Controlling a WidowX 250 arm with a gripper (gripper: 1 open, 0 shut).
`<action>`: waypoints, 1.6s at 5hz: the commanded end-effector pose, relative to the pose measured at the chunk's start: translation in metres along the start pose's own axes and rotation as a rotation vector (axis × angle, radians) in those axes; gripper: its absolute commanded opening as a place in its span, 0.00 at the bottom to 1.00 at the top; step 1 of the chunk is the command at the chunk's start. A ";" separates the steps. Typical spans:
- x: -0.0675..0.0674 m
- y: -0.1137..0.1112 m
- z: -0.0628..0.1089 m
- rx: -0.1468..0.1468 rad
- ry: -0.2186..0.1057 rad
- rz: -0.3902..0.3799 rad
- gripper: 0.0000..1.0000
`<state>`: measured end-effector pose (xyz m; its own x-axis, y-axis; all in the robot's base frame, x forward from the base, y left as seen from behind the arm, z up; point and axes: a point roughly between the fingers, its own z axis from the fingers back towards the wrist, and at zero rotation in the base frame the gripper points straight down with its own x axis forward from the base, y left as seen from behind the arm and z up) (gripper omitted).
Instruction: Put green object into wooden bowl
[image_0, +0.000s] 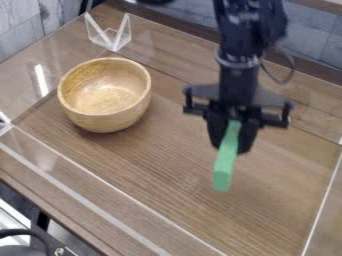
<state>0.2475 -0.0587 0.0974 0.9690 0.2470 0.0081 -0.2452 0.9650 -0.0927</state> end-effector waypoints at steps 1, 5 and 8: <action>0.013 0.010 0.030 -0.040 -0.062 -0.063 0.00; -0.015 0.043 0.033 -0.058 -0.049 -0.173 0.00; -0.012 0.037 0.039 -0.070 -0.042 -0.225 0.00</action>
<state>0.2166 -0.0221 0.1204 0.9993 0.0243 0.0282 -0.0198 0.9884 -0.1506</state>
